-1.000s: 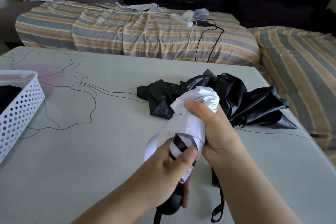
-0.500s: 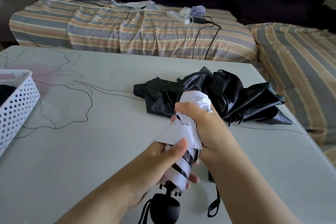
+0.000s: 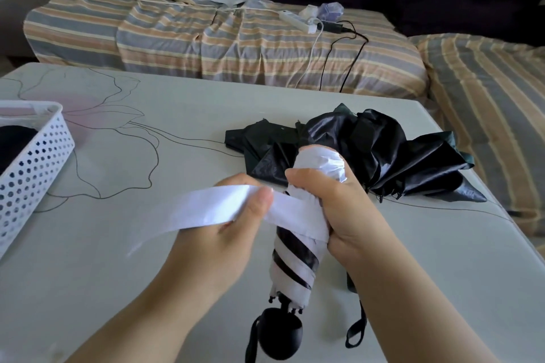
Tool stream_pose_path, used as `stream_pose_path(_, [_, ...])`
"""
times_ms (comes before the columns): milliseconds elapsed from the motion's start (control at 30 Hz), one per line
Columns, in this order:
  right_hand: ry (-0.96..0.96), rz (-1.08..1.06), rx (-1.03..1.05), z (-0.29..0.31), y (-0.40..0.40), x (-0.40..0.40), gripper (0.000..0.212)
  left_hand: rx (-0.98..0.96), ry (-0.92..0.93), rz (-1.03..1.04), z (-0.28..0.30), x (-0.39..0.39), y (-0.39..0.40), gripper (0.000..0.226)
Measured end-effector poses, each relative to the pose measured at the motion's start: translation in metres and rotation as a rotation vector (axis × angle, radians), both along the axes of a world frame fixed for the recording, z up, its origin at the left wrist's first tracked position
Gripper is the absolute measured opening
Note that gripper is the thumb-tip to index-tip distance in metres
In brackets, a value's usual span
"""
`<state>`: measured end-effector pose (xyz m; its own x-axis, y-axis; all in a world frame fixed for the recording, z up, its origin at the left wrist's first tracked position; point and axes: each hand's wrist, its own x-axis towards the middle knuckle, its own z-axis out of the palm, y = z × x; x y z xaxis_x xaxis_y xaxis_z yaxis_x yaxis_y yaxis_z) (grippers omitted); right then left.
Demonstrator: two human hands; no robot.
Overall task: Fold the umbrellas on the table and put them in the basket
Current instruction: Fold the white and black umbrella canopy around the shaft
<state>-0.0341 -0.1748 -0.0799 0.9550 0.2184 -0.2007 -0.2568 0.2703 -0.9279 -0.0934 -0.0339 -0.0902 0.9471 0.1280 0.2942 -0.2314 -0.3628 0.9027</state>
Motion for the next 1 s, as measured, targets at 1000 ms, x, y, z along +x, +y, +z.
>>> stream_pose_path(1000, [-0.065, -0.143, -0.204, 0.009, 0.016, -0.025, 0.043, -0.544, 0.641, -0.112, 0.009, 0.010, -0.014, 0.056])
